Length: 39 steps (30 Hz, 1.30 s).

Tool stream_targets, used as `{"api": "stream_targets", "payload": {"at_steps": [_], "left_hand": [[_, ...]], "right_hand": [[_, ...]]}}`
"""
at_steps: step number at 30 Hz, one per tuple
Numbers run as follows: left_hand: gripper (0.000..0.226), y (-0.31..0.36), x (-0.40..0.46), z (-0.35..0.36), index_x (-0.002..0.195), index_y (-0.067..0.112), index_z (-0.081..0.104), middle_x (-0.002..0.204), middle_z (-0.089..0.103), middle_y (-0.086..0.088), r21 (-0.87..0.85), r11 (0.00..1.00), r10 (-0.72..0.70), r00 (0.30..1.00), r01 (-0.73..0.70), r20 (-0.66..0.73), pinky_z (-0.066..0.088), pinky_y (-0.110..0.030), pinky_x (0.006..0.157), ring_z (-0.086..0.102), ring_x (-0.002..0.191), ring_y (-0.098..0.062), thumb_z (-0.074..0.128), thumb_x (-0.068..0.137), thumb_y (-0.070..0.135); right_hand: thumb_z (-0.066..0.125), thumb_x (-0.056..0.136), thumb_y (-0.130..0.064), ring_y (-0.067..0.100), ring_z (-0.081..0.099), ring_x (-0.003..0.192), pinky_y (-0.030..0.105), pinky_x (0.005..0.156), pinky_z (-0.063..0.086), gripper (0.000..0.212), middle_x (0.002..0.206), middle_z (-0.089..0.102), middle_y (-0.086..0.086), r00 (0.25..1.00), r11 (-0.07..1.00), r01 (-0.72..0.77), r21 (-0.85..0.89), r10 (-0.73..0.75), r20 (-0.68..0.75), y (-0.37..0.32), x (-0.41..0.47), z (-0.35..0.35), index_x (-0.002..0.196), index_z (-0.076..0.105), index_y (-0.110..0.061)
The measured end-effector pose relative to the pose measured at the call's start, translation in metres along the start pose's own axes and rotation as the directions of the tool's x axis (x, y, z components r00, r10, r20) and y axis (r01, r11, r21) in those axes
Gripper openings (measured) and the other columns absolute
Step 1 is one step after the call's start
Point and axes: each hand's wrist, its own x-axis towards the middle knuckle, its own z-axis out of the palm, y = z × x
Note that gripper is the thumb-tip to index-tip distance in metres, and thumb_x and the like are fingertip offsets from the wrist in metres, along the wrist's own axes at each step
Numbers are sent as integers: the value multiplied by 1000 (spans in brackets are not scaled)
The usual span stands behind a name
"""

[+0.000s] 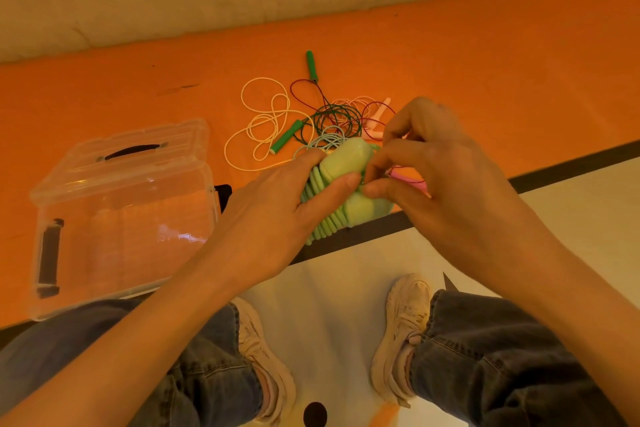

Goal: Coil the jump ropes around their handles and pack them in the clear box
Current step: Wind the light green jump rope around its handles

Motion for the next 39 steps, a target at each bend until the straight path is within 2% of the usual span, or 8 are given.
{"api": "stream_targets", "payload": {"at_steps": [7, 18, 20, 25, 28, 33, 37, 39], "left_hand": [[38, 1, 5, -1, 98, 32, 54, 79, 58, 7, -192, 981, -8, 998, 20, 65, 47, -41, 70, 56, 73, -10, 36, 88, 65], [36, -2, 2, 1, 92, 40, 46, 74, 54, 11, -62, 998, -26, 998, 22, -51, 44, -39, 60, 54, 68, -8, 32, 84, 73], [36, -1, 2, 1, 94, 40, 45, 74, 54, 10, -70, 997, -28, 997, 23, -69, 45, -40, 61, 55, 68, -8, 32, 84, 72], [40, 7, 4, -8, 100, 33, 48, 81, 57, 8, -175, 984, -26, 998, 15, -65, 48, -46, 66, 57, 71, -9, 36, 86, 68], [36, 8, 3, -8, 99, 35, 47, 79, 56, 12, -151, 988, -4, 996, -10, -90, 44, -38, 60, 56, 69, -6, 37, 86, 67], [37, 10, -3, -4, 104, 39, 44, 82, 60, 11, -93, 995, 37, 998, -43, -58, 48, -42, 62, 58, 71, -5, 41, 84, 70], [35, 8, 1, -9, 113, 46, 46, 99, 61, 18, -202, 978, 58, 998, -58, -9, 51, -45, 73, 60, 85, -4, 47, 85, 66], [30, 7, 2, -9, 108, 45, 48, 95, 59, 18, -155, 985, 65, 997, -70, -38, 49, -41, 71, 58, 83, -4, 45, 86, 64]], "right_hand": [[63, 82, -40, 11, 52, 90, 18, 72, 44, 15, 97, 52, -8, 964, 833, -174, 526, 35, 263, 11, -2, -25, 86, 68, -26], [58, 81, -37, 13, 53, 77, 35, 59, 50, 22, 102, 51, 0, 987, 988, 154, -26, -153, 45, 1, -3, -2, 83, 59, -15], [57, 86, -33, 13, 52, 79, 29, 63, 47, 19, 100, 53, 1, 985, 980, 168, 104, -171, 24, 1, -3, -4, 83, 58, -14], [60, 85, -26, 16, 53, 69, 24, 65, 47, 18, 81, 58, 11, 987, 608, -158, 778, 99, 124, 8, -2, -21, 84, 59, -9], [54, 83, -25, 16, 50, 61, 21, 58, 47, 20, 72, 53, 9, 951, 469, -301, 831, 214, 224, 9, 0, -25, 81, 57, -5], [53, 85, -32, 11, 34, 47, 18, 46, 37, 28, 61, 44, 3, 914, 582, -404, 706, 287, 286, 8, 3, -26, 78, 53, -4], [48, 89, -27, 8, 23, 46, 18, 42, 29, 21, 57, 36, -4, 853, 151, -471, 869, 328, 406, 7, 8, -30, 74, 48, -12], [49, 87, -26, 8, 21, 46, 19, 42, 27, 20, 56, 33, -5, 846, 101, -472, 875, 330, 419, 8, 8, -31, 72, 46, -13]]}}
